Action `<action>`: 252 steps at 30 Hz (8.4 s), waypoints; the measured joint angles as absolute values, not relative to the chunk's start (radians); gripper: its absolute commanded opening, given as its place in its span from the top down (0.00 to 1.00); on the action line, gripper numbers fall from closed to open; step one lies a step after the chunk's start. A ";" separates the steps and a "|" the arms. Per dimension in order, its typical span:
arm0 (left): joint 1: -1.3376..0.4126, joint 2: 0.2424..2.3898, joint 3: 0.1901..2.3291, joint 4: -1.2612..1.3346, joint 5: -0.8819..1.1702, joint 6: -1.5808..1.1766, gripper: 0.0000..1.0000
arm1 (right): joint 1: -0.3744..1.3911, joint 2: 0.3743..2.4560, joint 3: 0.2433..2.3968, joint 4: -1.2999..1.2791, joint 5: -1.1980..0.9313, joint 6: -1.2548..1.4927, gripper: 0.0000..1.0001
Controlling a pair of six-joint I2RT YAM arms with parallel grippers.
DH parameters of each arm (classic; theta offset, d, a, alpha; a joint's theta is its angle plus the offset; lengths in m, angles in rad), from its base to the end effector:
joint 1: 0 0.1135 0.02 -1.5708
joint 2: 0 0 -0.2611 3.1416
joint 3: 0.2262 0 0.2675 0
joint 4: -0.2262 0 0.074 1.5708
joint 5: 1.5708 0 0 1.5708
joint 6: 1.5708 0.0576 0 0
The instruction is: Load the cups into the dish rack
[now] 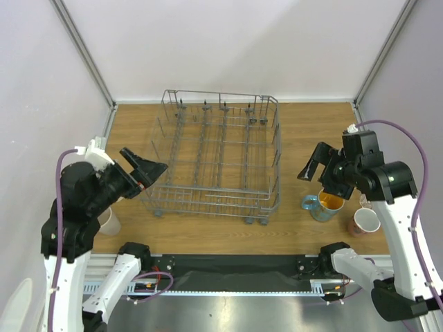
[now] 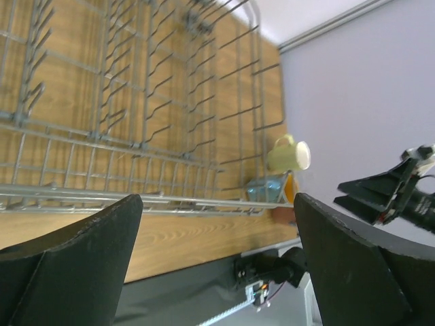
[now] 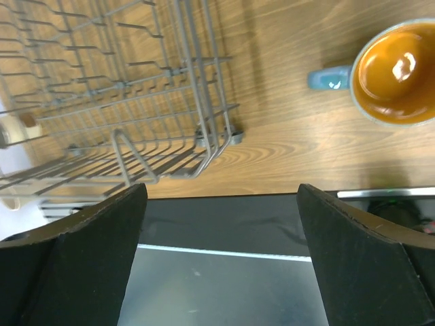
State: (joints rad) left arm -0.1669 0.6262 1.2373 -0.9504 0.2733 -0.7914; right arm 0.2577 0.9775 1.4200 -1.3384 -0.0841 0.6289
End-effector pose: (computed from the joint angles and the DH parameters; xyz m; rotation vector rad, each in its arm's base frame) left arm 0.1055 -0.0335 0.4221 -0.4279 1.9570 -0.8936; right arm 0.1593 0.0470 0.3932 0.4294 2.4890 0.4761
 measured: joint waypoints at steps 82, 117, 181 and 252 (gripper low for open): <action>-0.167 1.013 1.629 -1.054 0.707 -0.631 0.11 | 0.074 1.114 1.405 -1.096 0.010 0.737 1.00; -0.557 1.056 1.316 -0.179 0.541 -1.299 0.10 | 0.520 1.185 1.431 0.097 -0.568 1.058 1.00; -0.462 1.153 1.478 -0.678 0.289 -0.991 1.00 | 0.529 1.073 1.470 -0.571 -0.404 0.848 0.02; -0.324 2.029 1.787 -0.590 -0.432 -0.498 1.00 | 0.128 1.199 1.975 -1.335 -0.159 0.242 0.00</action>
State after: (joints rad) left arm -0.3237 2.0293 1.7870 -0.5903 -0.4320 -0.4980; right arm 0.1284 1.1988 1.9747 -1.3350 -0.1589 0.2424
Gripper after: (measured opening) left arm 0.295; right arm 0.994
